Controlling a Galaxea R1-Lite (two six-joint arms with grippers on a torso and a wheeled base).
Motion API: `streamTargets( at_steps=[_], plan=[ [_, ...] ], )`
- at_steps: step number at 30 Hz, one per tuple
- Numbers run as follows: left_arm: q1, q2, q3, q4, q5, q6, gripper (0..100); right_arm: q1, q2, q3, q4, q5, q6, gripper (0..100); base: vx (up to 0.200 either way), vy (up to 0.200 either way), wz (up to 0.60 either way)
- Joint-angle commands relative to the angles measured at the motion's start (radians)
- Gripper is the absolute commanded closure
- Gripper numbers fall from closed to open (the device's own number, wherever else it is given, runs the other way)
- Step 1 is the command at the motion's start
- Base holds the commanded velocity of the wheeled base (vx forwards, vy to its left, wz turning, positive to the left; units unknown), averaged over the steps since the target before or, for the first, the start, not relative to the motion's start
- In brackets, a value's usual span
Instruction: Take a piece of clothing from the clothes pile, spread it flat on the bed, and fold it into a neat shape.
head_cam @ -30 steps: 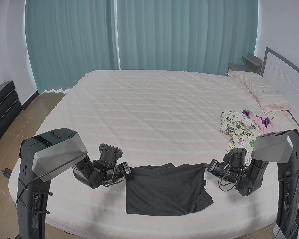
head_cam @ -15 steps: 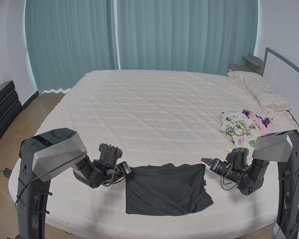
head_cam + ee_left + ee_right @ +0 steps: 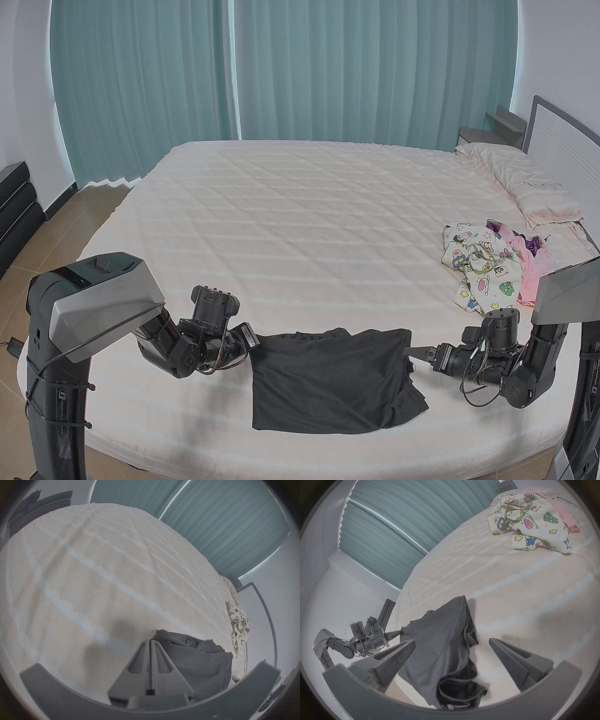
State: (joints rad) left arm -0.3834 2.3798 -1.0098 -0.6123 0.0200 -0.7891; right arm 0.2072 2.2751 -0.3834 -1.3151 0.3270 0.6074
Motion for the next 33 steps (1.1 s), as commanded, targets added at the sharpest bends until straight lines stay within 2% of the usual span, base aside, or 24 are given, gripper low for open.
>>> streamTargets(
  at_steps=[1,6,7,11,12,19,21,24,27,30,33],
  plan=[
    [-0.003,-0.014,0.002,-0.001,-0.002,0.002,100,0.018,-0.031,0.075,-0.016,0.010,-0.003,0,0.000,0.000,0.00],
    [-0.002,-0.013,-0.001,-0.001,0.000,0.005,100,0.034,0.000,0.112,-0.108,0.009,-0.003,0,0.000,0.000,0.00],
    [-0.002,-0.010,-0.003,-0.001,-0.002,0.004,100,0.035,0.021,0.135,-0.164,0.009,-0.005,0,0.000,0.000,0.00],
    [-0.005,0.001,-0.013,-0.001,0.000,0.005,100,0.038,0.047,0.146,-0.204,0.009,-0.008,0,0.000,0.000,0.00],
    [-0.005,0.004,-0.016,-0.001,0.000,0.005,0,0.038,0.047,0.146,-0.204,0.009,-0.009,0,0.000,0.000,0.00],
    [0.009,-0.021,0.000,0.002,0.001,-0.002,0,0.038,0.050,0.150,-0.204,0.007,-0.041,0,0.000,0.000,0.00],
    [0.021,-0.059,0.043,0.000,0.000,-0.009,0,0.038,0.050,0.163,-0.205,0.009,-0.055,0,0.000,0.000,0.00],
    [0.040,-0.111,0.108,-0.001,-0.002,-0.012,0,0.038,0.060,0.179,-0.207,0.015,-0.123,0,0.000,0.000,0.00],
    [0.043,-0.156,0.195,-0.004,-0.005,-0.019,0,0.038,0.075,0.195,-0.214,0.058,-0.175,0,0.000,0.000,0.00],
    [0.041,-0.177,0.255,-0.023,-0.018,-0.035,0,0.038,0.080,0.212,-0.236,0.076,-0.184,0,0.000,0.000,0.00],
    [0.037,-0.194,0.367,-0.118,-0.054,-0.113,0,0.040,0.089,0.239,-0.246,0.116,-0.196,0,0.000,0.000,0.00]
  ],
)
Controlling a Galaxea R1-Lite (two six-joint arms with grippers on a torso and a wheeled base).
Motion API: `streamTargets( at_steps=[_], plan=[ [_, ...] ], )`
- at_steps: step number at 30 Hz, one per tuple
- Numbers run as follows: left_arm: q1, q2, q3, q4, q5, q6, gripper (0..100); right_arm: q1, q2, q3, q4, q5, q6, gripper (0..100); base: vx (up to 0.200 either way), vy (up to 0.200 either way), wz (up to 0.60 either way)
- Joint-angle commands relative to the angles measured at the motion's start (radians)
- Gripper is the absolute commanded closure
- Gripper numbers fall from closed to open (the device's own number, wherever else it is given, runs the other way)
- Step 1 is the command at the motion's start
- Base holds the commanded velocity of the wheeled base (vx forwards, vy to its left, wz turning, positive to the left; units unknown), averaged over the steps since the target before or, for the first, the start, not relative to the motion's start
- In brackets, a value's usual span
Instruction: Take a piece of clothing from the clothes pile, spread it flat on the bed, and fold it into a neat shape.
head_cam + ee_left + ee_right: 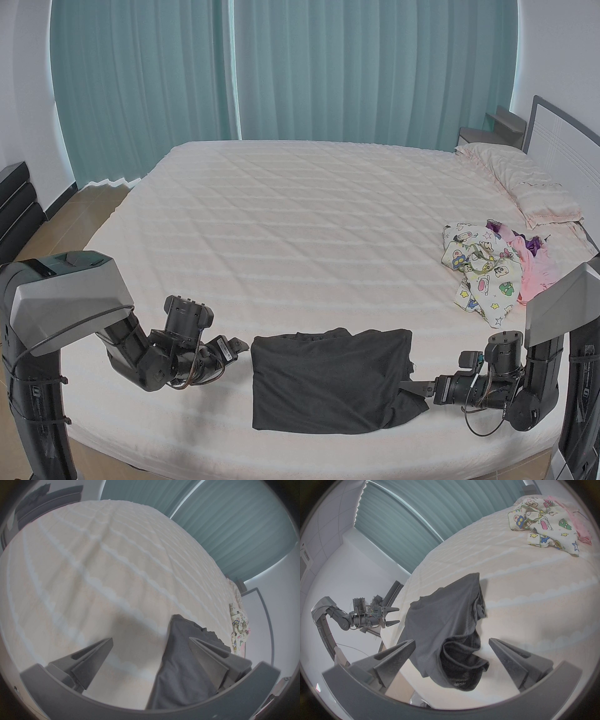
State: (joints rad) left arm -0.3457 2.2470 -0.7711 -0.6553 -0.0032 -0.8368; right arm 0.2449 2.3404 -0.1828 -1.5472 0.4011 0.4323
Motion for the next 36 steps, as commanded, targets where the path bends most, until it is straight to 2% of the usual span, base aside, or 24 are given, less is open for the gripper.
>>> streamTargets(
  at_steps=[1,8,14,25,27,35,36],
  plan=[
    [-0.001,-0.056,0.147,-0.098,-0.035,-0.077,0,0.002,0.033,0.037,-0.014,0.047,-0.026,100,0.000,0.000,0.00],
    [0.004,-0.055,0.216,-0.214,-0.043,-0.117,0,-0.009,0.065,0.094,-0.016,0.044,-0.086,100,0.000,0.000,0.00],
    [0.007,-0.046,0.220,-0.218,-0.043,-0.119,0,-0.026,0.023,0.147,-0.016,0.044,-0.099,100,0.000,0.000,0.00],
    [0.007,-0.046,0.227,-0.218,-0.041,-0.122,0,-0.068,0.022,0.183,0.018,0.044,-0.204,100,0.000,0.000,0.00],
    [0.005,-0.046,0.227,-0.218,-0.041,-0.122,0,-0.061,0.016,0.183,0.061,0.044,-0.213,100,0.000,0.000,0.00],
    [0.005,-0.046,0.227,-0.218,-0.041,-0.122,0,-0.045,0.022,0.183,0.067,0.033,-0.213,100,0.000,0.000,0.00],
    [0.005,-0.044,0.227,-0.218,-0.041,-0.122,0,-0.045,0.022,0.183,0.068,0.032,-0.215,0,0.000,0.000,0.00]
  ],
)
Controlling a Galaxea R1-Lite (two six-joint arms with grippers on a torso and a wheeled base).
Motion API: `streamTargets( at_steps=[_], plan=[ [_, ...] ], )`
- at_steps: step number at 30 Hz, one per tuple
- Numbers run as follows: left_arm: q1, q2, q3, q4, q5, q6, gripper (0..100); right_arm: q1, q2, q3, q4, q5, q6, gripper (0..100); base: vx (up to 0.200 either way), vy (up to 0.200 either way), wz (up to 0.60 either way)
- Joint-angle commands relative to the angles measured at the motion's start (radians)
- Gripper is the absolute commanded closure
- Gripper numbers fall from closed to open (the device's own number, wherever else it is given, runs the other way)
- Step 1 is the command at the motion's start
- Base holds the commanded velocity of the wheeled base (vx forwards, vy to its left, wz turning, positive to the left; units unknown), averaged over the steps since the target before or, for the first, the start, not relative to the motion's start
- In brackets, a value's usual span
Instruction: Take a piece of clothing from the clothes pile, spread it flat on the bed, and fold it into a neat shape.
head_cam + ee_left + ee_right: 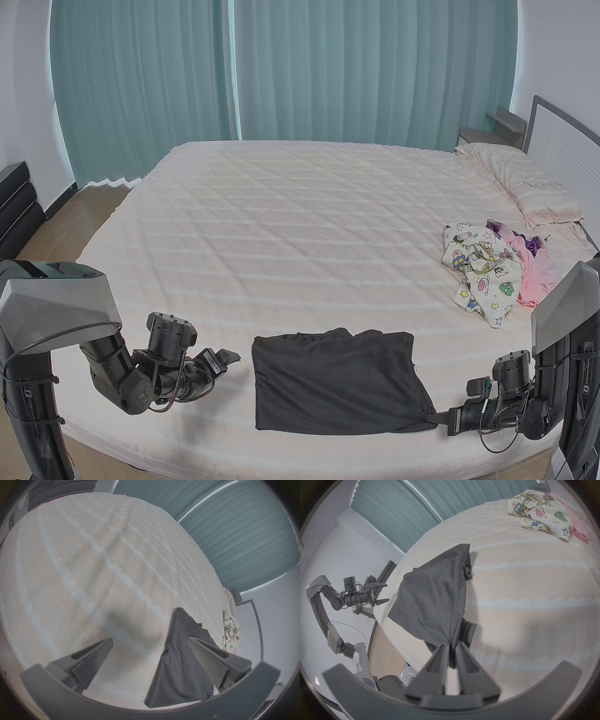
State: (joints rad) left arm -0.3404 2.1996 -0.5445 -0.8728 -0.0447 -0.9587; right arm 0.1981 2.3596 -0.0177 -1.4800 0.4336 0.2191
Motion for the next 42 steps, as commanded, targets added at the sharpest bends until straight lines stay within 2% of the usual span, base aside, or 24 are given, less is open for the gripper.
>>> streamTargets(
  at_steps=[1,5,10,12,15,20,22,29,31,33,38,42],
  plan=[
    [0.000,0.002,0.000,0.000,0.000,0.000,0,0.001,0.003,0.018,0.000,-0.001,-0.001,0,0.000,0.000,0.00],
    [0.000,0.003,0.000,-0.002,0.000,0.000,0,-0.005,-0.003,0.018,-0.003,0.000,-0.006,0,0.000,0.000,0.00],
    [-0.002,0.002,0.000,-0.002,0.002,0.000,0,-0.080,-0.052,-0.011,-0.062,0.000,0.002,0,0.000,0.000,0.00],
    [-0.002,0.002,0.000,-0.002,0.002,-0.002,0,-0.088,-0.051,-0.042,-0.066,0.000,0.016,0,0.000,0.000,0.00],
    [-0.002,0.002,0.000,-0.005,0.002,-0.002,0,-0.080,-0.048,-0.084,-0.068,0.000,0.074,0,0.000,0.000,0.00],
    [-0.002,0.002,0.014,-0.022,0.003,-0.003,0,-0.034,-0.036,-0.254,-0.036,-0.027,0.224,0,0.000,0.000,0.00],
    [-0.002,0.005,0.026,-0.054,0.003,-0.003,0,-0.016,-0.019,-0.335,0.009,-0.050,0.267,0,0.000,0.000,0.00],
    [-0.003,0.017,0.038,-0.101,0.006,-0.003,0,-0.005,-0.020,-0.584,0.259,-0.082,0.318,0,0.000,0.000,0.00],
    [-0.002,0.017,0.038,-0.101,0.006,-0.002,0,0.017,-0.005,-0.631,0.277,-0.084,0.411,0,0.000,0.000,0.00],
    [-0.002,0.017,0.038,-0.101,0.006,-0.002,0,0.018,0.023,-0.650,0.280,-0.085,0.457,0,0.000,0.000,0.00],
    [-0.003,0.020,0.038,-0.101,0.006,0.000,0,0.027,0.049,-0.666,0.287,-0.127,0.457,0,0.000,0.000,0.00],
    [-0.005,0.022,0.038,-0.101,0.006,0.000,0,0.027,0.052,-0.670,0.287,-0.131,0.457,0,0.000,0.000,0.00]
  ],
)
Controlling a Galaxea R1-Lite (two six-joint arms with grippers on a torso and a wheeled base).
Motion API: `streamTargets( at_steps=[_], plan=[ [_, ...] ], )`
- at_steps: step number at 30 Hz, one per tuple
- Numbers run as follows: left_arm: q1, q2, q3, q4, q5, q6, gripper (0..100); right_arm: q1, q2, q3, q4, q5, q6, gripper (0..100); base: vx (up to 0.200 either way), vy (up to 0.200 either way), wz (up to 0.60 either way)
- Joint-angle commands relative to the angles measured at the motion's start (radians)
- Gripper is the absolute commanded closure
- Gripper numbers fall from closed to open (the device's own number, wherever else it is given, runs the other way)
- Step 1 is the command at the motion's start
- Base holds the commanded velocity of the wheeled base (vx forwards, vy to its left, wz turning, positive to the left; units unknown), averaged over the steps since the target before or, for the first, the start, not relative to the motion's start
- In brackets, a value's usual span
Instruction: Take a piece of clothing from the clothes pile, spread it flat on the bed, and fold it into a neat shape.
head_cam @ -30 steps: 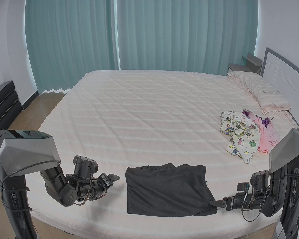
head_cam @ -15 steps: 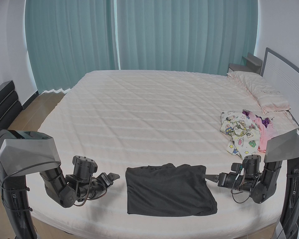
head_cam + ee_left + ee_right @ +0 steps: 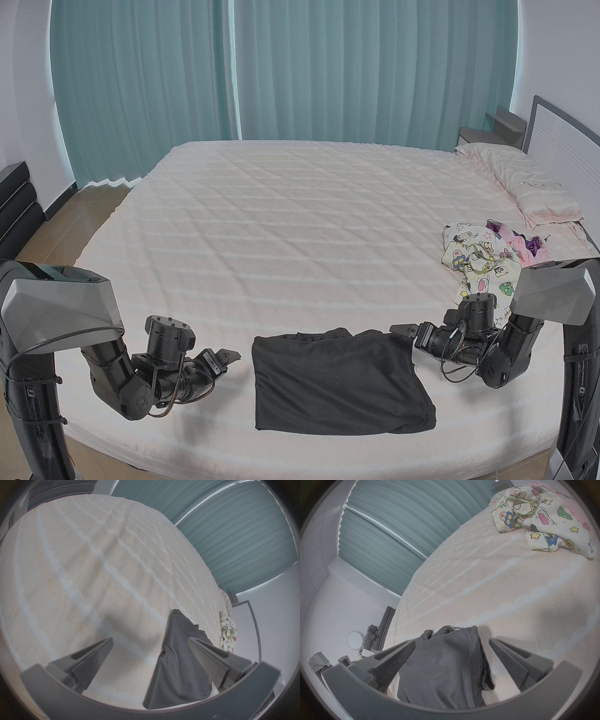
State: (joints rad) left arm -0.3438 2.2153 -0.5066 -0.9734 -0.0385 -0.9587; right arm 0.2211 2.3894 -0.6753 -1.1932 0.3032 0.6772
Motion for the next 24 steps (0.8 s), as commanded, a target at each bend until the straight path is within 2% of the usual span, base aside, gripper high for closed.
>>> streamTargets(
  at_steps=[1,12,13,24],
  plan=[
    [-0.001,0.006,0.000,-0.001,0.000,0.000,0,0.006,0.024,-0.015,0.000,0.001,-0.001,0,0.000,0.000,0.00],
    [-0.003,0.006,0.000,-0.001,0.002,0.000,0,0.014,0.074,-0.090,0.004,-0.009,0.004,0,0.000,0.000,0.00],
    [-0.003,0.006,0.000,-0.001,0.002,0.000,0,0.014,0.076,-0.092,0.004,-0.009,0.004,100,0.000,0.000,0.00],
    [-0.003,0.006,0.000,-0.001,0.002,0.000,0,0.003,0.074,-0.109,0.001,-0.012,0.016,100,0.000,0.000,0.00]
  ],
)
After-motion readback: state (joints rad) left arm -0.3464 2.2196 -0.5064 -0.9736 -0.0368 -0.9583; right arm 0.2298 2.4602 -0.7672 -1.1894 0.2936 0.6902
